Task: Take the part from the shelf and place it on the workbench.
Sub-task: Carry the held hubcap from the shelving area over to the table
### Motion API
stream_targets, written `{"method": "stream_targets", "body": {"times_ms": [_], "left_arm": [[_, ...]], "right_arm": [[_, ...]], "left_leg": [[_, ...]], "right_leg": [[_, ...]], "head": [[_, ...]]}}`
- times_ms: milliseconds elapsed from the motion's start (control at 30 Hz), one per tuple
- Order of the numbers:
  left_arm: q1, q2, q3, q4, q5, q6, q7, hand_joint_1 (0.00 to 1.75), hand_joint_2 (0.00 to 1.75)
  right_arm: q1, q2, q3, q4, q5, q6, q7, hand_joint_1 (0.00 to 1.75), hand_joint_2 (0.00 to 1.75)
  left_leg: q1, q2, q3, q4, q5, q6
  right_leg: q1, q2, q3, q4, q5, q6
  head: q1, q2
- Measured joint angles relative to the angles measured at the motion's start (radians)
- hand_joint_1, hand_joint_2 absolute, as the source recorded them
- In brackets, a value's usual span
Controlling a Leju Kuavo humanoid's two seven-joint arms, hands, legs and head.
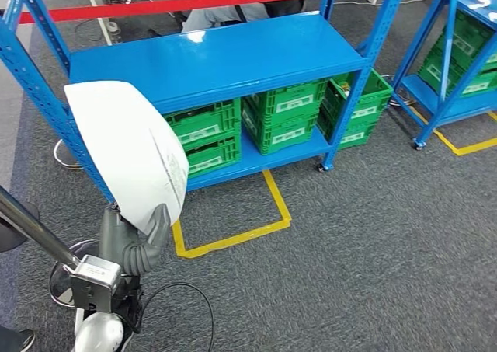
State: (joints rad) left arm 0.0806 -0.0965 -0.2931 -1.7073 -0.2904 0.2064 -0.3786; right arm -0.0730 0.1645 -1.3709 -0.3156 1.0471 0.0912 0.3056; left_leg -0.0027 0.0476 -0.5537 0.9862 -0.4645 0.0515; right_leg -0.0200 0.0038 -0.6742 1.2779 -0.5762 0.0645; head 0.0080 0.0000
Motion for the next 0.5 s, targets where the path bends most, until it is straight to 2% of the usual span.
{"method": "stream_targets", "body": {"times_ms": [33,67,100,133,167,200,233,267,300,333,367,400,433,467,500], "left_arm": [[-0.002,0.000,0.004,0.002,0.000,-0.001,0.000,1.75,1.75],[-0.004,0.000,0.008,0.003,0.000,-0.001,0.001,1.75,1.75],[-0.006,0.000,0.010,0.004,0.000,-0.002,0.001,1.75,1.75],[-0.008,0.000,0.013,0.004,0.000,-0.002,0.001,1.75,1.75],[-0.010,0.000,0.015,0.004,0.000,-0.002,0.001,1.75,1.75],[-0.012,0.000,0.017,0.005,0.000,-0.002,0.001,1.75,1.75],[-0.014,0.000,0.019,0.005,0.000,-0.003,0.001,1.75,1.75],[-0.015,0.000,0.020,0.007,0.000,-0.004,0.001,1.75,1.75],[-0.015,0.000,0.021,0.008,0.000,-0.006,0.001,1.75,1.75],[-0.016,0.001,0.022,0.009,-0.001,-0.007,0.001,1.75,1.75],[-0.016,0.001,0.024,0.011,-0.001,-0.008,0.001,1.75,1.75],[-0.016,0.002,0.026,0.013,-0.002,-0.011,0.001,1.75,1.75],[-0.016,0.002,0.028,0.015,-0.002,-0.014,0.002,1.75,1.75],[-0.017,0.002,0.030,0.017,-0.002,-0.018,0.002,1.75,1.75],[-0.017,0.003,0.031,0.020,-0.003,-0.023,0.002,1.75,1.75]], "right_arm": [[0.001,0.002,-0.002,-0.003,0.000,-0.001,0.000,0.00,1.75],[0.001,0.003,-0.004,-0.006,0.000,-0.001,0.000,0.00,1.75],[0.000,0.006,-0.005,-0.009,0.000,-0.001,0.000,0.00,1.75],[-0.003,0.008,-0.005,-0.012,0.000,-0.001,0.001,0.00,1.75],[-0.005,0.011,-0.005,-0.015,0.000,-0.001,0.001,0.00,1.75],[-0.006,0.013,-0.006,-0.017,0.000,-0.001,-0.002,0.00,1.75],[-0.004,0.014,-0.006,-0.019,0.000,-0.002,-0.004,0.00,1.75],[-0.001,0.015,-0.008,-0.020,-0.001,-0.002,-0.008,0.00,1.75],[0.002,0.016,-0.010,-0.022,-0.001,-0.003,-0.011,0.00,1.75],[0.004,0.016,-0.011,-0.023,-0.002,-0.005,-0.011,0.00,1.75],[0.004,0.017,-0.012,-0.025,-0.003,-0.006,-0.011,0.00,1.75],[0.004,0.017,-0.013,-0.026,-0.004,-0.007,-0.011,0.00,1.75],[0.003,0.018,-0.013,-0.027,-0.004,-0.007,-0.010,0.00,1.75],[0.003,0.018,-0.013,-0.028,-0.005,-0.007,-0.010,0.00,1.75],[0.003,0.019,-0.014,-0.028,-0.006,-0.007,-0.010,0.00,1.75]], "left_leg": [[0.000,0.013,-0.015,0.003,0.009,-0.003],[0.000,0.024,-0.026,0.006,0.018,-0.008],[-0.001,0.034,-0.035,0.010,0.025,-0.014],[-0.002,0.044,-0.042,0.013,0.033,-0.020],[-0.003,0.054,-0.045,0.015,0.042,-0.026],[-0.002,0.065,-0.049,0.016,0.050,-0.032],[0.000,0.074,-0.052,0.016,0.058,-0.038],[0.003,0.067,-0.055,0.019,0.053,-0.044],[0.006,0.048,-0.060,0.033,0.029,-0.051],[0.008,0.021,-0.068,0.064,-0.012,-0.056],[0.009,-0.008,-0.079,0.118,-0.068,-0.059],[0.009,-0.026,-0.091,0.183,-0.121,-0.058],[0.007,-0.034,-0.099,0.245,-0.155,-0.054],[0.005,-0.037,-0.098,0.288,-0.165,-0.050],[0.003,-0.039,-0.082,0.295,-0.151,-0.044]], "right_leg": [[-0.003,-0.007,0.035,-0.024,0.034,0.003],[-0.005,-0.022,0.086,-0.080,0.057,0.005],[-0.006,-0.042,0.149,-0.159,0.061,0.005],[-0.004,-0.059,0.203,-0.237,0.049,0.001],[-0.002,-0.069,0.236,-0.294,0.034,-0.004],[0.002,-0.068,0.249,-0.326,0.025,-0.012],[0.005,-0.059,0.242,-0.334,0.025,-0.023],[0.007,-0.052,0.230,-0.332,0.034,-0.032],[0.007,-0.046,0.221,-0.332,0.043,-0.042],[0.007,-0.039,0.210,-0.333,0.054,-0.052],[0.010,-0.031,0.197,-0.332,0.066,-0.059],[0.013,-0.021,0.184,-0.330,0.078,-0.065],[0.017,-0.009,0.168,-0.327,0.091,-0.068],[0.022,0.003,0.152,-0.322,0.104,-0.071],[0.025,0.016,0.134,-0.316,0.114,-0.072]], "head": [[0.000,0.000],[0.000,0.000],[0.001,0.000],[0.000,0.000],[-0.001,0.000],[-0.002,0.000],[-0.002,0.000],[-0.002,0.000],[-0.002,0.000],[-0.002,0.000],[-0.003,0.000],[-0.003,0.000],[-0.003,0.000],[-0.002,0.000],[-0.002,0.000]]}}
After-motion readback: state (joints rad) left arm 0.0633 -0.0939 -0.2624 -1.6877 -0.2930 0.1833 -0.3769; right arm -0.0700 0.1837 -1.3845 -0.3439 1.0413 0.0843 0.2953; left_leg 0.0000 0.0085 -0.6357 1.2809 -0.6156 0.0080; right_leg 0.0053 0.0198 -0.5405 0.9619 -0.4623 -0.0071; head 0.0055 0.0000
